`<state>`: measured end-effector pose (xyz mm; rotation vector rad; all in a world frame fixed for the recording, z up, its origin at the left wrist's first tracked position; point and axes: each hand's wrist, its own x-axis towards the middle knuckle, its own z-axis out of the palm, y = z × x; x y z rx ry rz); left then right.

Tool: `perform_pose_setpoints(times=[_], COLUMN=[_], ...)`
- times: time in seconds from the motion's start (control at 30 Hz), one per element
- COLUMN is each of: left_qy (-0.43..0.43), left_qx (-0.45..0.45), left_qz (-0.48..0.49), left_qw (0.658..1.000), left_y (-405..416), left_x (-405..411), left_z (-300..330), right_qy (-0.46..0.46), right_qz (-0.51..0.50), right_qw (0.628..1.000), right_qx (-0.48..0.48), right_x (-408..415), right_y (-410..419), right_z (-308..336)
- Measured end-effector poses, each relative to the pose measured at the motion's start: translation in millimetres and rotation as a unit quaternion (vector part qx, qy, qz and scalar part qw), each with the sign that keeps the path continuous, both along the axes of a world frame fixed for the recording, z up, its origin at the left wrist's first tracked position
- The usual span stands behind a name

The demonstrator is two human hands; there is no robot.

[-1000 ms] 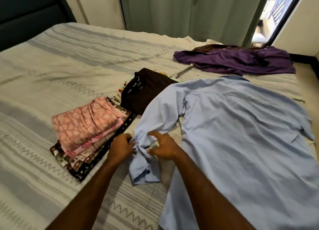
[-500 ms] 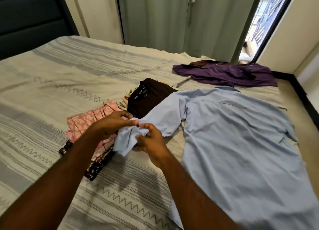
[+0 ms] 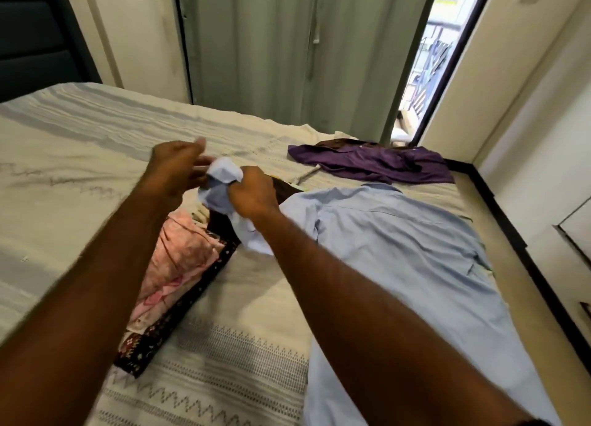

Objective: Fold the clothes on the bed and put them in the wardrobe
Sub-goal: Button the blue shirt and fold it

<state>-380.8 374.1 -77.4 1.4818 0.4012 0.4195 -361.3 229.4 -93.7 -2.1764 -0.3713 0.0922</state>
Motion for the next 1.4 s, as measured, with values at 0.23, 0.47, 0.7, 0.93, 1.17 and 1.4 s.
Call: perform_pose_setpoints(times=[0.23, 0.47, 0.7, 0.93, 1.17, 1.4], left_qy=[0.102, 0.191, 0.261, 0.152, 0.15, 0.141], left_qx=[0.025, 0.215, 0.329, 0.423, 0.466, 0.409], left_qz=[0.003, -0.072, -0.032, -0.179, -0.327, -0.302], left_qw=[0.994, 0.955, 0.907, 0.875, 0.808, 0.849], left_y=[-140, -254, -293, -331, -416, -411], left_x=[26, 77, 123, 157, 163, 131], left_z=[-130, -193, -200, -206, -210, -210], right_qy=[0.194, 0.146, 0.066, 0.031, 0.083, 0.145], right_qz=[-0.007, -0.061, -0.17, -0.253, -0.332, -0.295], right_qw=[0.882, 0.856, 0.856, 0.859, 0.874, 0.938], right_qx=[0.429, 0.493, 0.484, 0.444, 0.346, 0.11], right_x=[67, 128, 168, 184, 192, 162], right_y=[-47, -167, -318, -471, -590, -596], right_z=[83, 123, 122, 102, 46, -51])
